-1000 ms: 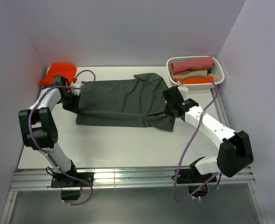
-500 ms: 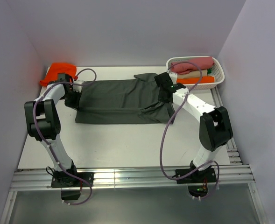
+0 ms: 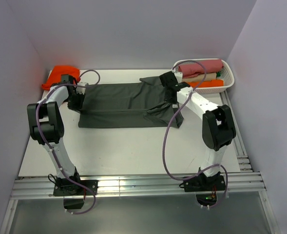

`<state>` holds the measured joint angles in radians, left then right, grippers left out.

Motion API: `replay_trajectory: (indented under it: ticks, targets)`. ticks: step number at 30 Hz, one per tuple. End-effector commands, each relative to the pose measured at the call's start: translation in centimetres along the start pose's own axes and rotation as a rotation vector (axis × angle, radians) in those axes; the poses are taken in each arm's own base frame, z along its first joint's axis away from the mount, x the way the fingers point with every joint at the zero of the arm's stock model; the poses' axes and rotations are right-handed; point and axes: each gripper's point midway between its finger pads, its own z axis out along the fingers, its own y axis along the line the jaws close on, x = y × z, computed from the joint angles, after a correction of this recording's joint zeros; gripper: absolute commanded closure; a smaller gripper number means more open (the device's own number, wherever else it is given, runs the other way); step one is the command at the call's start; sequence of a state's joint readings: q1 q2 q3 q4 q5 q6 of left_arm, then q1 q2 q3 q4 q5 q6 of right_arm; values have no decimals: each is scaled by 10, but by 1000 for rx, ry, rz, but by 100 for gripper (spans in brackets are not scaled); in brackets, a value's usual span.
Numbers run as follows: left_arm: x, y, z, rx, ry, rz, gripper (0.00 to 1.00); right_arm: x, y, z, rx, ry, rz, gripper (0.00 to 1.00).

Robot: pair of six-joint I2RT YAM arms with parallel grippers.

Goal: Roll the t-shirts
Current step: Fold the tshirt

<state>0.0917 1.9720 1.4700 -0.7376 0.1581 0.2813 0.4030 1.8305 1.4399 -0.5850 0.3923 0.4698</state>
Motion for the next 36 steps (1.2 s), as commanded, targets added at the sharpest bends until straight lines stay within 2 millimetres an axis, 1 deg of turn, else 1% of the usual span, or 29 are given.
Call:
replay_trajectory:
  ticks: [1, 3, 6, 8, 9, 10, 11, 12, 13, 14, 15, 16, 18, 19, 20, 22, 23, 24, 25, 26, 28, 29, 30, 31, 32, 33, 34, 35, 36]
  targets:
    - [-22, 6, -5, -34, -51, -12, 100, -19, -6, 3, 34, -40, -8, 100]
    - [-23, 8, -3, -42, -48, -16, 100, -23, -6, 3, 38, -52, -9, 100]
    - [-22, 9, 0, -50, -42, -23, 100, -25, -4, 9, 45, -50, -20, 100]
    - [-22, 10, 3, -54, -40, -28, 100, -25, -3, 13, 47, -47, -29, 98]
    - [-20, 10, 4, -55, -34, -30, 100, -24, -2, 16, 48, -45, -35, 94]
    - [-21, 11, 4, -59, -41, -28, 95, -24, -1, 16, 46, -45, -36, 93]
    - [-21, 12, 5, -62, -43, -33, 93, -27, 0, 16, 42, -52, -37, 92]
    - [-23, 12, 4, -66, -50, -34, 89, -29, 0, 16, 41, -58, -40, 88]
    - [-23, 12, 4, -69, -54, -33, 80, -29, 1, 17, 43, -59, -43, 86]
    - [-25, 13, 3, -72, -61, -40, 73, -30, 1, 18, 44, -60, -45, 84]
    - [-27, 13, 1, -74, -70, -43, 67, -33, 2, 18, 41, -65, -45, 75]
    - [-29, 13, -1, -75, -78, -42, 57, -35, 3, 18, 42, -65, -46, 70]
    - [-35, 13, -7, -81, -103, -44, 48, -39, 1, 16, 56, -69, -47, 56]
    - [-37, 14, -11, -86, -117, -46, 41, -40, 1, 15, 56, -72, -46, 53]
    - [-41, 15, -18, -88, -136, -45, 38, -42, 1, 14, 57, -74, -42, 48]
    - [-41, 14, -25, -74, -147, -40, 35, -43, -3, 6, 63, -79, -31, 46]
    - [-40, 11, -32, -57, -154, -35, 34, -42, -5, 4, 65, -77, -20, 44]
    - [-35, 11, -35, -50, -151, -36, 34, -45, -7, -5, 54, -88, -7, 44]
    - [-33, 11, -39, -44, -152, -21, 33, -43, -8, -9, 49, -84, 0, 44]
    - [-29, 3, -47, -5, -154, -15, 33, -37, -12, -16, 39, -76, 15, 44]
    - [-13, -4, -51, 60, -130, 10, 32, -24, -17, -20, 38, -54, 29, 44]
    - [-8, -9, -56, 91, -129, 19, 32, -11, -23, -23, 43, -34, 40, 44]
    - [7, -19, -56, 167, -98, 9, 32, -2, -25, -24, 35, -18, 52, 45]
    - [14, -21, -56, 191, -88, 34, 31, 5, -26, -25, 24, -16, 66, 45]
    - [21, -23, -56, 210, -77, 38, 31, 22, -34, -27, 23, 3, 83, 45]
    - [34, -26, -53, 241, -57, 45, 31, 31, -33, -28, 2, 16, 91, 45]
    - [40, -26, -51, 244, -51, 45, 30, 36, -34, -28, -11, 16, 106, 45]
    - [50, -28, -46, 254, -34, 39, 29, 51, -39, -27, -11, 34, 112, 45]
    - [53, -29, -44, 263, -32, 39, 28, 58, -39, -26, -18, 44, 113, 45]
